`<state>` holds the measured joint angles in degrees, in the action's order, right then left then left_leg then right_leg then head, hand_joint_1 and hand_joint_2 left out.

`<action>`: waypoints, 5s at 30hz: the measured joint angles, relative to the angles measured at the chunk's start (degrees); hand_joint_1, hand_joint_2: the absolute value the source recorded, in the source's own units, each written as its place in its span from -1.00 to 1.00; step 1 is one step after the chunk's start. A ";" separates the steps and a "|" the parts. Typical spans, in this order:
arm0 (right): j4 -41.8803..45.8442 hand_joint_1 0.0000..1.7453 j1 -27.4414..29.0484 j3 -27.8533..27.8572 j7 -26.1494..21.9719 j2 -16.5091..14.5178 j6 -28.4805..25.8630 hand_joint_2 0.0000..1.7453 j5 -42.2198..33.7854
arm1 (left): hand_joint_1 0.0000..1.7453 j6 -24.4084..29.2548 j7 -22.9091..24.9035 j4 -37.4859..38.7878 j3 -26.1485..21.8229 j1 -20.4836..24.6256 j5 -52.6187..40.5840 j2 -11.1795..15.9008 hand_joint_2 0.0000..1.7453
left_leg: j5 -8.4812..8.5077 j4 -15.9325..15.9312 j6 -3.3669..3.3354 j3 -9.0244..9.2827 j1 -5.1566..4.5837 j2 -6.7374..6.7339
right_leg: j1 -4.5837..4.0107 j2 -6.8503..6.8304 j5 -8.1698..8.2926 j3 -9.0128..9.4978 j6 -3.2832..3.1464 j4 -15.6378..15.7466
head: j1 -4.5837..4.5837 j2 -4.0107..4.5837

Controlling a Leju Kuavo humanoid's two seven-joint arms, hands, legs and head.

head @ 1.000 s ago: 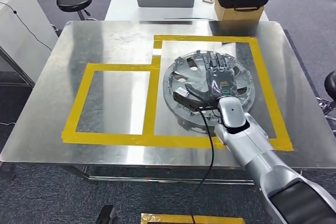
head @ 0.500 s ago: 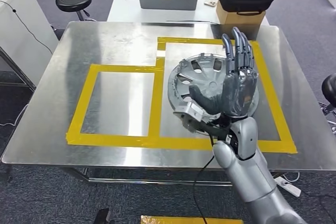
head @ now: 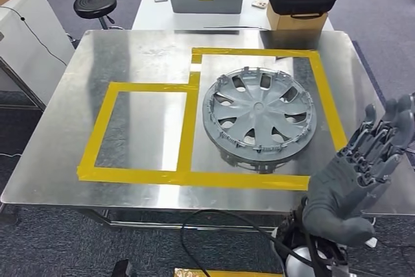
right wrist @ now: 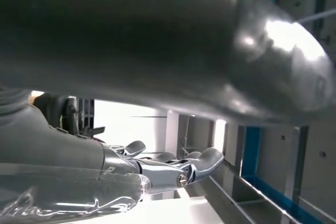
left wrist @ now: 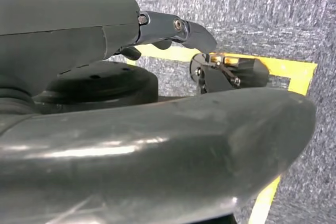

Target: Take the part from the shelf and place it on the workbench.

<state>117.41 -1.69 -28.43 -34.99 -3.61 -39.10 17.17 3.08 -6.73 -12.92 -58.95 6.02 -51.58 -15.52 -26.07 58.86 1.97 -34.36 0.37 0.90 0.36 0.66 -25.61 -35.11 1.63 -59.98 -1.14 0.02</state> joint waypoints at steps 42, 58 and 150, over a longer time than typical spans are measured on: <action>0.06 -1.00 5.53 -3.27 3.65 0.13 0.04 -1.00 5.26 | -1.00 -2.84 1.06 0.00 -4.43 0.63 2.42 -0.16 1.00 | -4.26 -1.51 -0.45 6.23 -0.30 -0.24 | -0.40 -0.38 5.10 -4.34 0.01 0.40 | -0.04 0.00; -0.70 -1.00 5.08 -3.32 3.86 0.61 0.02 -1.00 5.55 | -1.00 -2.81 1.05 -0.01 -4.45 0.21 2.46 -0.15 1.00 | 4.72 -1.96 -0.91 -1.87 -0.43 -0.71 | 0.04 -0.19 -4.30 7.18 1.77 2.03 | -0.22 -0.02; -103.82 -1.00 -0.12 50.96 38.51 -4.30 20.03 -1.00 8.48 | -1.00 -4.14 2.17 0.00 -3.86 -0.08 -2.41 0.23 -1.00 | 0.91 -3.33 -2.88 3.59 -1.02 -0.94 | -0.60 -0.66 -1.09 4.26 1.46 1.27 | -0.01 -0.01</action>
<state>13.59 -1.81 22.53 3.52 -7.91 -19.07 25.65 -1.06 -4.56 -12.92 -62.82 5.95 -53.99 -15.28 -25.15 55.53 -0.91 -30.77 -0.66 -0.04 -0.23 0.00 -26.71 -30.85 3.09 -58.71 -1.15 0.02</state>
